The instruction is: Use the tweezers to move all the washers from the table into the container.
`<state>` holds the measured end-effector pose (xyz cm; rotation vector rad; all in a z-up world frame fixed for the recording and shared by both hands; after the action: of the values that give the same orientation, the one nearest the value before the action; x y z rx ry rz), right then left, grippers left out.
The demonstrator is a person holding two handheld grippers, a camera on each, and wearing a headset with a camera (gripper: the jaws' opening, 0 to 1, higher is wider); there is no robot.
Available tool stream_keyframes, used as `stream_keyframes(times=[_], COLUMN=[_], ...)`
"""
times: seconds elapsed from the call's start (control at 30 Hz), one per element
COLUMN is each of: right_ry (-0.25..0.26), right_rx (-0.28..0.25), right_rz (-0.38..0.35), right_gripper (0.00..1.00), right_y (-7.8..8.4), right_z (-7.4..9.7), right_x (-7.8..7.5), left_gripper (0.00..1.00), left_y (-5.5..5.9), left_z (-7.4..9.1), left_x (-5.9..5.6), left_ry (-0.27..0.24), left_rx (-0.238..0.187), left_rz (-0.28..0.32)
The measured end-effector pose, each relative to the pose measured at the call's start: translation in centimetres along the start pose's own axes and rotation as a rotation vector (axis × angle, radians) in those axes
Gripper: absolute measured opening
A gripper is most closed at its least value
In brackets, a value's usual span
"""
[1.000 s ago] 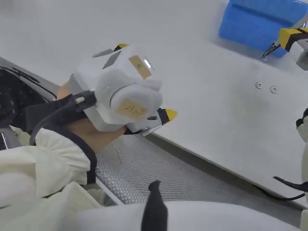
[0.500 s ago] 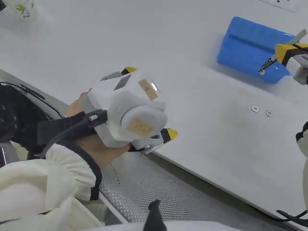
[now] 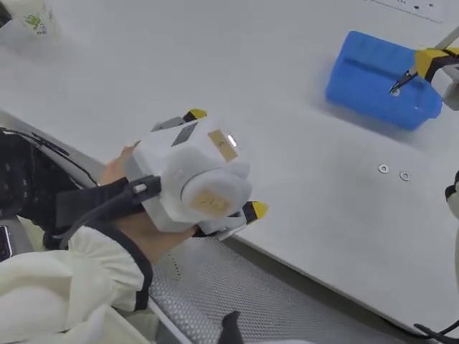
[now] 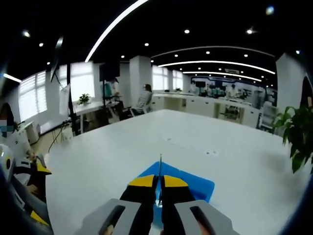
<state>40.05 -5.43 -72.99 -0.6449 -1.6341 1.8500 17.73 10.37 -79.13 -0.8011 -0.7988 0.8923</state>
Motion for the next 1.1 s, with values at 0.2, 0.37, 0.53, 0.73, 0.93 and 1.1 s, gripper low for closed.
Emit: stream_keyframes(times=[0.2, 0.37, 0.53, 0.73, 0.93, 1.1], right_ry=[0.025, 0.029, 0.021, 0.015, 0.014, 0.013], right_rx=[-0.013, 0.005, 0.032, 0.054, 0.063, 0.070], right_rz=[-0.029, -0.045, -0.034, -0.038, -0.036, -0.032], right_gripper=[0.00, 0.00, 0.00, 0.00, 0.00, 0.00], right_y=[0.6, 1.9, 3.3, 4.4, 4.8, 5.2], right_z=[-1.3, -2.2, -2.9, -3.2, -3.3, -3.5], right_x=[-1.0, -1.4, -1.5, -1.4, -1.1, -1.0], left_gripper=[0.91, 0.91, 0.91, 0.91, 0.91, 0.91], left_y=[0.1, 0.2, 0.2, 0.2, 0.1, 0.0], left_z=[-0.1, -0.1, -0.1, -0.1, -0.1, -0.1], left_x=[-0.1, -0.2, -0.2, -0.1, -0.2, -0.1], left_ry=[0.011, 0.016, 0.014, 0.014, 0.017, 0.013], left_rx=[0.006, 0.017, 0.021, 0.023, 0.023, 0.019], left_rz=[-0.001, -0.002, 0.002, 0.004, 0.003, 0.008])
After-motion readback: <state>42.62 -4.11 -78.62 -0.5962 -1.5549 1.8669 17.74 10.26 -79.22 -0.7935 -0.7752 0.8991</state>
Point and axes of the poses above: the centre of the closed fingertips' face, and the gripper's own axes: z roughly backward along the fingers, x roughly to its left, y roughly out of its underside, the point moved 4 cm from there along z, roughly backward along the fingers, and after that the axes turned 14 degrees about -x, right-handed, at the moved point
